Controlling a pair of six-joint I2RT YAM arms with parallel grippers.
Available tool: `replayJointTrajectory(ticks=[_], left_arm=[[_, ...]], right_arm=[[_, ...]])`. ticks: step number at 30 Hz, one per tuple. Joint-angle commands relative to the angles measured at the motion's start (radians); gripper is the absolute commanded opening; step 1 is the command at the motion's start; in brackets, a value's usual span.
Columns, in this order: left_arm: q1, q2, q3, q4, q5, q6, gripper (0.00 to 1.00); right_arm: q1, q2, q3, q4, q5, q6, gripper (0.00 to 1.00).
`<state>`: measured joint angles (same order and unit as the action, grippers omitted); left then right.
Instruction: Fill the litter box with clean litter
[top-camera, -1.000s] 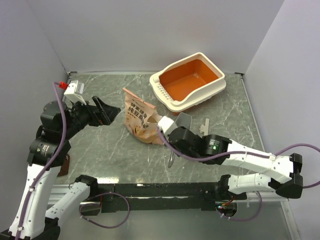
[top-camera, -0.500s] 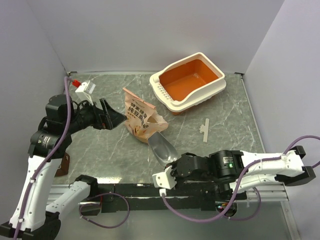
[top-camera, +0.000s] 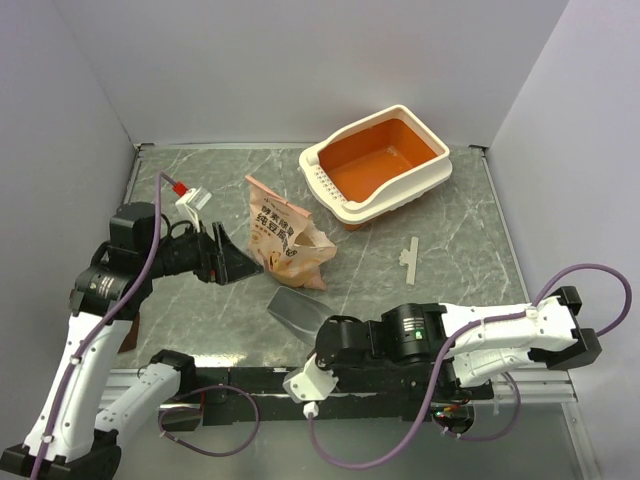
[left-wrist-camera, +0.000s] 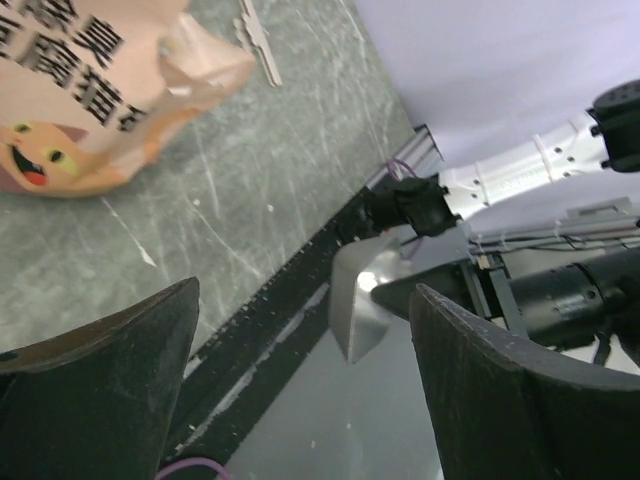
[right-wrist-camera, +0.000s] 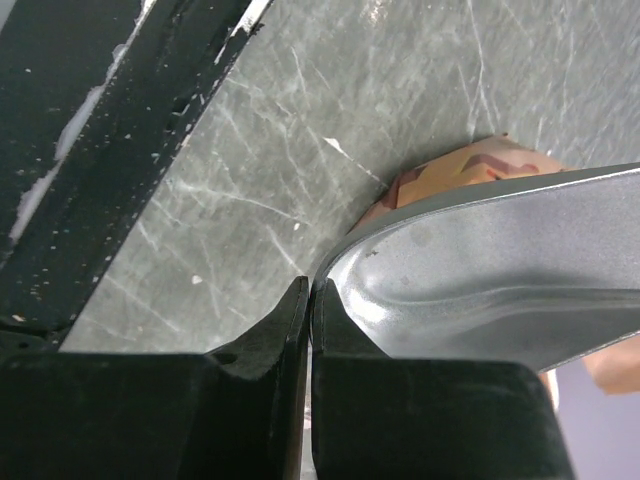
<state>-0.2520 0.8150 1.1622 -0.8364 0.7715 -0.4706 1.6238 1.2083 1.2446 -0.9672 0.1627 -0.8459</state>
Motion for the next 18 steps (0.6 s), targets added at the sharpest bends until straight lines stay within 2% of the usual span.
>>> replayJointTrajectory(ticks=[1,6,18], left_arm=[[-0.003,-0.04,-0.045,0.017,0.081,-0.025,0.88],[-0.003,-0.069,-0.093,0.025,0.086,-0.025,0.85],[-0.004,-0.085,-0.104,-0.027,0.074,0.039,0.76]], right_arm=[[0.008,0.028,0.088,0.012,0.027,-0.085,0.0],[0.005,0.12,0.147,-0.01,0.083,-0.146,0.0],[-0.068,0.217,0.277,-0.021,0.072,-0.228,0.0]])
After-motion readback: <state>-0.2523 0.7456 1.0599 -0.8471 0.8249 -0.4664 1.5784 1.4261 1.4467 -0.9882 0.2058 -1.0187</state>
